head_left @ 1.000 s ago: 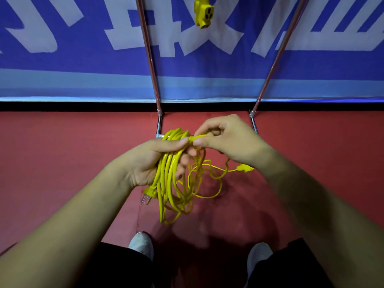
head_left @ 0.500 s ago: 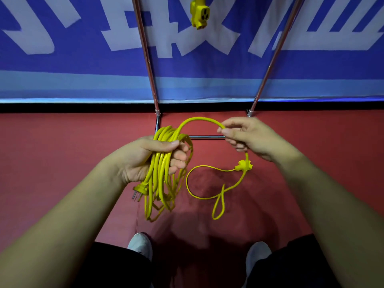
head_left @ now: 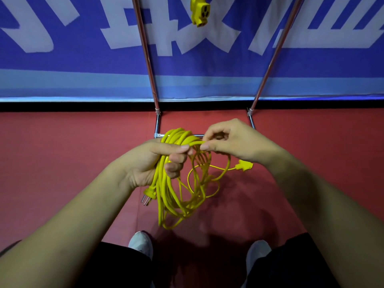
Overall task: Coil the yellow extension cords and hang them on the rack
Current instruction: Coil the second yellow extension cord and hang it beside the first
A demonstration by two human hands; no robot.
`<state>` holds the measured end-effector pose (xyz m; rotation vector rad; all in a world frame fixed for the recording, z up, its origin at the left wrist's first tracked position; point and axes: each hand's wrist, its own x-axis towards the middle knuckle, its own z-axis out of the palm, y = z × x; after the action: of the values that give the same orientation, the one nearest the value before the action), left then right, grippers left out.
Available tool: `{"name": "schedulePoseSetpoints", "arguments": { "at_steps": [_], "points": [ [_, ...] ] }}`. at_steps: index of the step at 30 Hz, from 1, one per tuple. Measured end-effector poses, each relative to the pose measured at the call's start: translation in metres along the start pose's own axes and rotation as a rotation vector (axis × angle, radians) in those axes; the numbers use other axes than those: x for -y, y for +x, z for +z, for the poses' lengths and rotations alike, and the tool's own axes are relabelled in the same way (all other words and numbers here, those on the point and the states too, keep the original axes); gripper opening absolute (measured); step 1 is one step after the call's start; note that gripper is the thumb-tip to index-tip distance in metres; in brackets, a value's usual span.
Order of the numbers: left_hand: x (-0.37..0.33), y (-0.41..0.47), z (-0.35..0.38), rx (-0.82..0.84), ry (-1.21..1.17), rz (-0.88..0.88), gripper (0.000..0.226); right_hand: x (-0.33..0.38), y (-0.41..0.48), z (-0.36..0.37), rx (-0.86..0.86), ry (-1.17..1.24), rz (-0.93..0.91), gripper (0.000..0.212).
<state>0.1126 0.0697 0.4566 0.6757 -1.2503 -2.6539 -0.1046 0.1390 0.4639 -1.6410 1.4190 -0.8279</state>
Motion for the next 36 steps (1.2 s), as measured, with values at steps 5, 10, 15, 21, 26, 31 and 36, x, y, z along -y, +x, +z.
{"name": "schedulePoseSetpoints", "arguments": {
  "at_steps": [5, 10, 15, 21, 26, 31, 36],
  "points": [
    [-0.005, 0.0, -0.012, 0.143, -0.359, -0.015, 0.014, -0.064, 0.001, -0.02, 0.106, -0.09, 0.2, 0.011],
    [-0.015, -0.014, -0.008, 0.132, -0.359, 0.035, 0.022, -0.104, 0.001, -0.025, 0.023, -0.041, 0.307, 0.008],
    [-0.021, -0.023, -0.012, 0.048, -0.349, 0.066, 0.019, -0.129, 0.006, -0.015, -0.047, -0.064, 0.355, 0.012],
    [-0.031, -0.026, -0.019, 0.07, -0.474, 0.153, 0.017, -0.148, 0.005, 0.001, -0.065, -0.047, 0.47, 0.01],
    [-0.029, -0.021, -0.022, 0.073, -0.489, 0.208, 0.013, -0.148, 0.0, 0.008, -0.173, 0.208, 0.599, 0.013],
    [-0.031, -0.017, -0.023, -0.24, -0.234, 0.247, 0.028, -0.11, 0.009, 0.002, 0.04, -0.128, 0.535, 0.014],
    [-0.025, -0.006, -0.021, -0.424, 0.006, 0.193, 0.019, -0.035, 0.005, 0.008, 0.381, -0.431, 0.301, 0.009]
  ]
}}
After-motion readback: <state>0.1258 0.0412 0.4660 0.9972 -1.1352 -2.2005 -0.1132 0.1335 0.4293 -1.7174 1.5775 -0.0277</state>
